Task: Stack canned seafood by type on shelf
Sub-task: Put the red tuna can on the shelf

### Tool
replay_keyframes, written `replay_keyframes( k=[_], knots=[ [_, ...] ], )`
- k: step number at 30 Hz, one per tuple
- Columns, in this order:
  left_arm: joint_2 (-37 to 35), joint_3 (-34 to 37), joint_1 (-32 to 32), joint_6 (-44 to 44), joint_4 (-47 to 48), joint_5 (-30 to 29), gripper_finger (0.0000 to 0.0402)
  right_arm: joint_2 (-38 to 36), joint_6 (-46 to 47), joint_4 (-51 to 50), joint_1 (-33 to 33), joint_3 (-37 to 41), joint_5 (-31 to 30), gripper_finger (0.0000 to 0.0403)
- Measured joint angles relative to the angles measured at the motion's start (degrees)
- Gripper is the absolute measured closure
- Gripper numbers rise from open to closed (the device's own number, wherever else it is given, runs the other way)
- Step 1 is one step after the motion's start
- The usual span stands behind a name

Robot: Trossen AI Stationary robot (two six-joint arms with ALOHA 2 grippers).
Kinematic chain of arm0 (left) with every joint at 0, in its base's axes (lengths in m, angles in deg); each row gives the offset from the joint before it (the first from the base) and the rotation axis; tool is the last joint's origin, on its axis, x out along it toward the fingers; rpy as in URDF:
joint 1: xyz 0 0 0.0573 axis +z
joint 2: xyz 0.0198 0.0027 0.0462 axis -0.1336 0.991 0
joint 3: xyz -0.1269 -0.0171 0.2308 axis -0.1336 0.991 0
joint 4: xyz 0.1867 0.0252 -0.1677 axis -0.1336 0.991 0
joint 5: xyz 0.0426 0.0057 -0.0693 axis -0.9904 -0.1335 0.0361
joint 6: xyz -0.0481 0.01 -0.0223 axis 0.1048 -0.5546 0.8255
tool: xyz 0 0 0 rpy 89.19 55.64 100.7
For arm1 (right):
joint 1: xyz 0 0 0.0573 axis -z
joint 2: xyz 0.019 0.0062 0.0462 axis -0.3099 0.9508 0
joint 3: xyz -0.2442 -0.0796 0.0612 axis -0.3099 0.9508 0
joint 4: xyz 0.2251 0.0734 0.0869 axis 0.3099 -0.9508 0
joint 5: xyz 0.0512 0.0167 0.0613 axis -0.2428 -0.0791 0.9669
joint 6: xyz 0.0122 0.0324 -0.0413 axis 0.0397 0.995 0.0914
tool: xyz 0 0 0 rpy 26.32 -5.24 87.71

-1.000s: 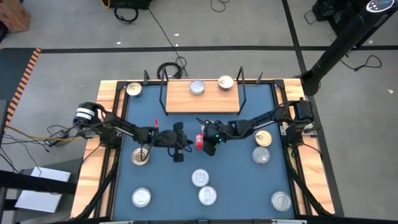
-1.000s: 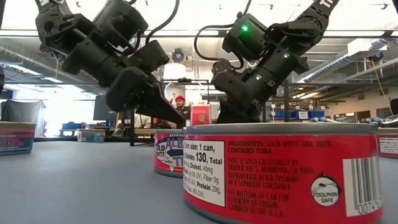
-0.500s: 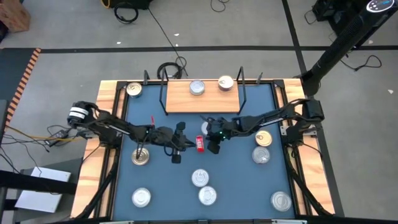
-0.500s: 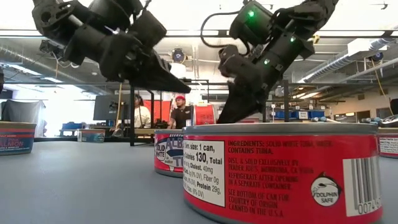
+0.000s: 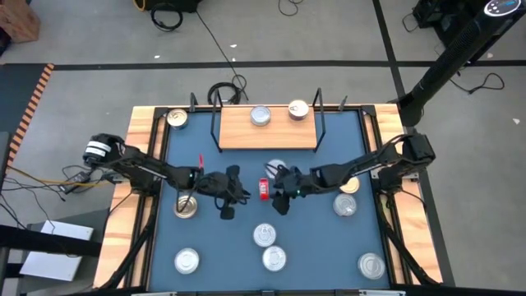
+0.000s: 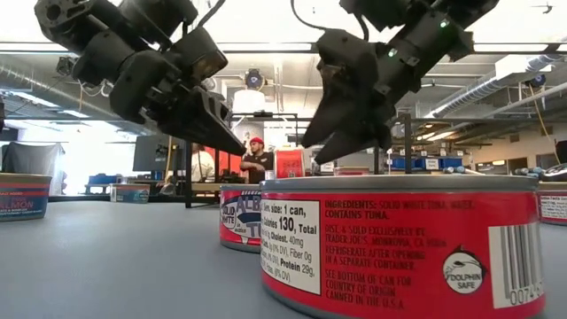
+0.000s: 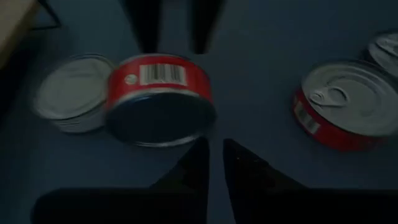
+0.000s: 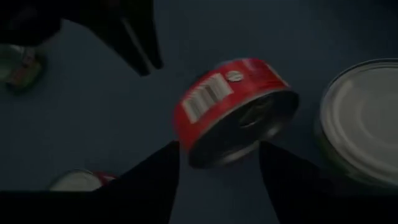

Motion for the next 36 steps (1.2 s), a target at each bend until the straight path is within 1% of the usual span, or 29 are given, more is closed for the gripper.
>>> replay_keyframes(
  k=[2,4,6,10,15,20,26,30,33,36],
  knots=[
    [0.15,0.0,-0.29,0.91,-0.62,-1.86,0.0375,0.07,1.59,1.26,-1.13,0.0,-2.11,0.0155],
    [1.71,-0.04,-0.3,2.24,-2.79,-2.15,0.0392,0.11,2.6,2.11,-2.1,0.0,-3.98,0.0134],
    [3.79,0.0,-0.41,3.26,-4.53,-2.17,0.0397,0.11,2.74,2.72,-2.84,0.0,-5.84,0.0117],
    [9.18,-0.03,-0.43,3.77,-12.11,-1.87,0.0396,0.11,3.87,2.91,-3.38,-0.02,-7.15,0.0094],
    [14.15,-1.83,-0.51,3.9,-17.64,-0.42,0.0397,0.13,4.04,2.31,-3.27,-0.02,-7.88,0.0087],
    [17.1,-4.16,-0.52,3.34,-18.37,-0.31,0.0398,0.11,3.82,1.51,-3.29,-0.02,-7.91,0.0087],
    [20.88,-7.54,0.2,0.15,-21.59,-0.22,0.0398,0.13,-0.19,0.39,-3.29,-0.07,-8.71,0.0087],
    [20.94,-8.83,0.59,-1.31,-21.83,0.13,0.0398,0.13,-5.89,-1.41,-3.98,-0.03,-12.25,0.0086],
    [18.04,-8.63,0.48,-1.34,-19.51,2.35,0.0398,0.13,-12.25,-2.21,-4.72,0.0,-14.78,0.0088],
    [13.32,-8.28,-0.2,-1.17,-14.71,4.43,0.0398,0.13,-17.85,-2.46,-5.11,0.0,-15.01,0.0091]
  ],
)
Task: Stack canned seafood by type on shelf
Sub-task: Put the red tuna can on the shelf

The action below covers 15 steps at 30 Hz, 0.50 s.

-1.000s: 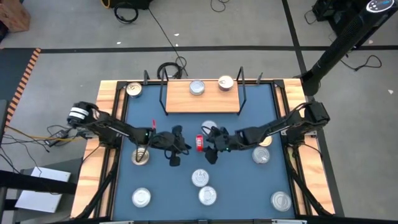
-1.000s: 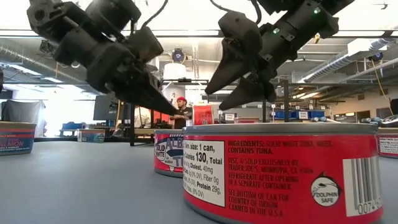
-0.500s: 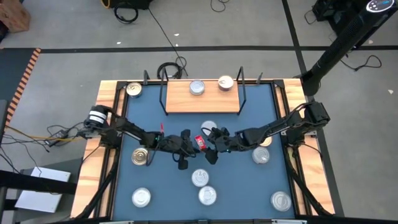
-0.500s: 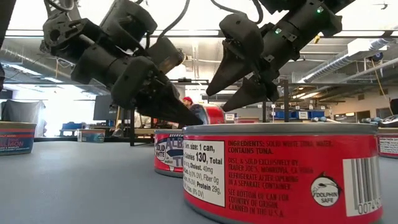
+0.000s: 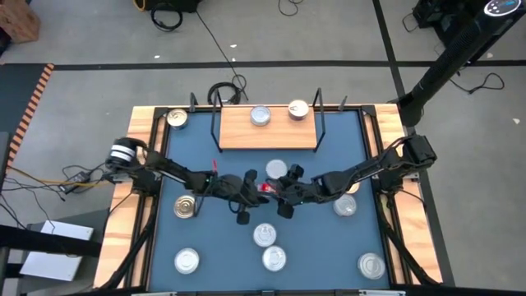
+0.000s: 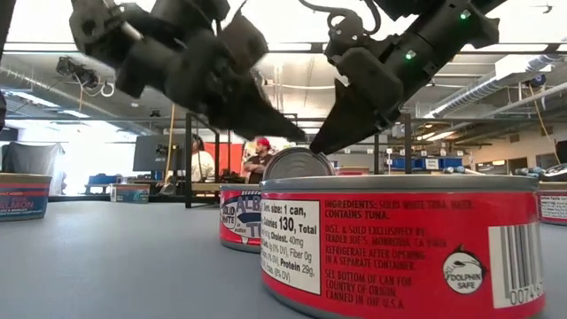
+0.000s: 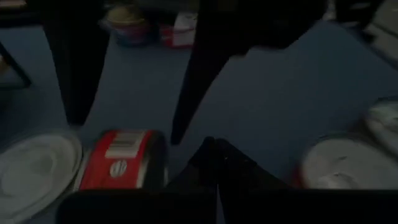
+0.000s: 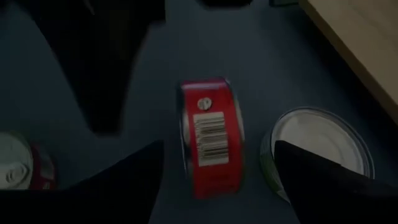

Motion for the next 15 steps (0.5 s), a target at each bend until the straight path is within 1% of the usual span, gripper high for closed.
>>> replay_keyframes(
  k=[3,5,7,9,11,15],
  knots=[
    [-4.72,-0.01,-0.77,-0.97,5.13,0.27,0.0397,0.0,-2.42,0.28,0.0,0.0,0.04,0.0092],
    [-7.11,-0.42,-0.89,-1.67,6.73,-1.26,0.0395,0.0,-3.16,0.44,0.02,0.0,0.04,0.0091],
    [-9.24,-0.52,-0.63,-2.57,11.53,-2.94,0.0385,0.0,-3.39,0.64,0.02,0.0,0.06,0.009],
    [-9.95,-1.64,0.36,-3.06,16.17,-4.31,0.0368,0.02,-3.51,0.74,0.02,0.0,0.07,0.009],
    [-10.02,-2.4,1.47,-3.02,20.74,-4.36,0.0344,0.02,-3.55,0.94,0.02,-0.01,0.08,0.0091],
    [-9.11,-2.91,2.78,-2.99,21.76,-4.09,0.0285,0.02,-3.64,1.06,0.02,0.0,0.37,0.0094]
  ],
)
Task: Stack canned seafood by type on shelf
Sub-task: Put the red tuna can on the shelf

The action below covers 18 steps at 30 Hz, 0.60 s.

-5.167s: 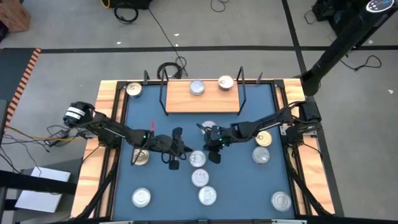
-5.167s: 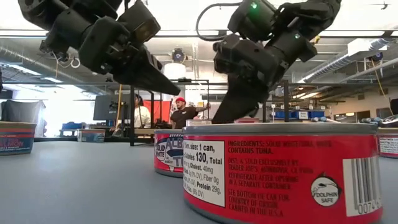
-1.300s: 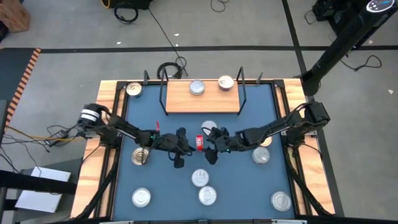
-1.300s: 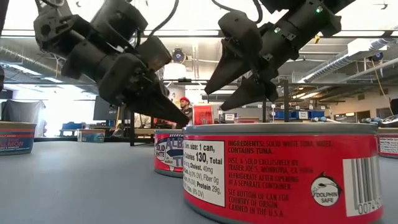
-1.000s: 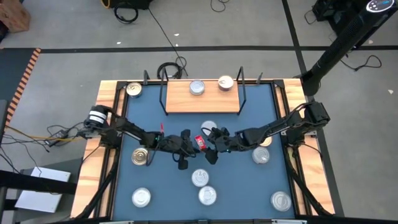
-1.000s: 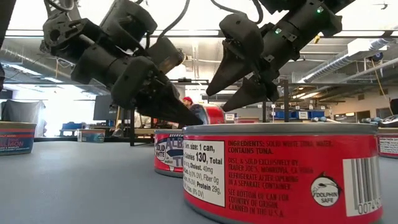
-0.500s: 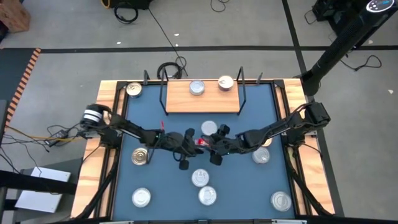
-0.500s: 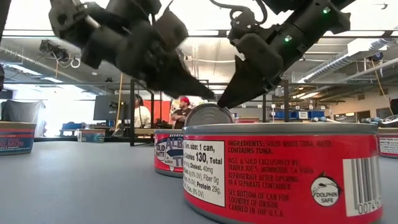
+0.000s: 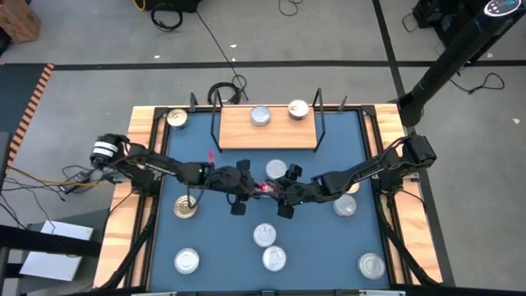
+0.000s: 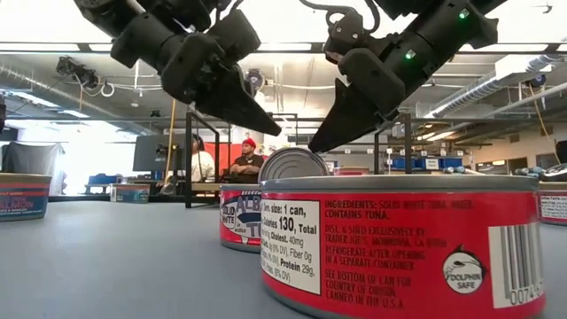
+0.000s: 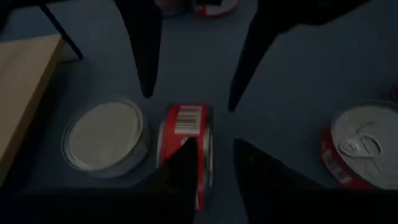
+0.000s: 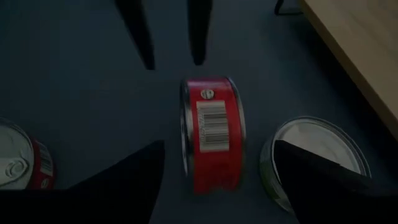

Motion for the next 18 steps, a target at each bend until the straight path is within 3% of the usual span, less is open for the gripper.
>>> replay_keyframes(
  k=[9,18],
  knots=[
    [0.73,-0.02,1.78,-0.05,0.48,-1.93,0.0169,0.0,-1.13,-0.26,0.0,0.0,0.37,0.0094],
    [3.19,-0.02,4.03,-1.73,-0.59,1.25,0.0147,0.0,-1.55,-0.22,0.0,0.0,1.23,0.0105]
  ],
)
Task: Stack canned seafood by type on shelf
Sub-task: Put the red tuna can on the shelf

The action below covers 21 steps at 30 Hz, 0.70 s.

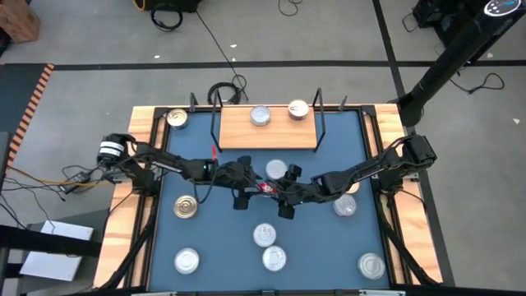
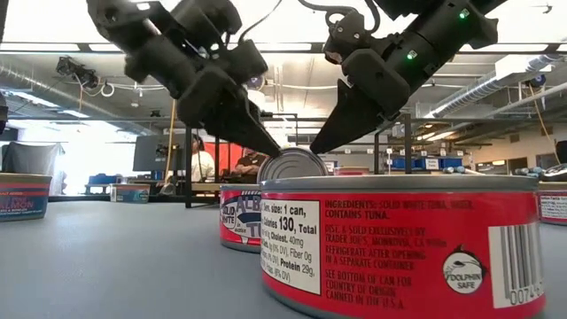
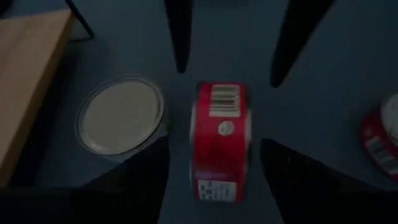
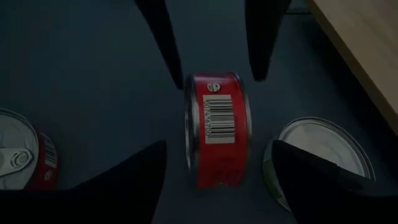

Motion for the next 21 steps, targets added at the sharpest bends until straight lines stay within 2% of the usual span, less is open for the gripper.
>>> replay_keyframes(
  k=[10,21],
  knots=[
    [1.3,0.02,0.32,-2.82,-1.72,1.16,0.0156,0.0,-0.44,-0.01,-0.09,0.0,0.42,0.011],
    [2.78,0.02,0.28,-6.02,-4.13,2.76,0.0249,0.0,-1.05,-0.04,-0.2,0.0,1.55,0.0148]
  ],
)
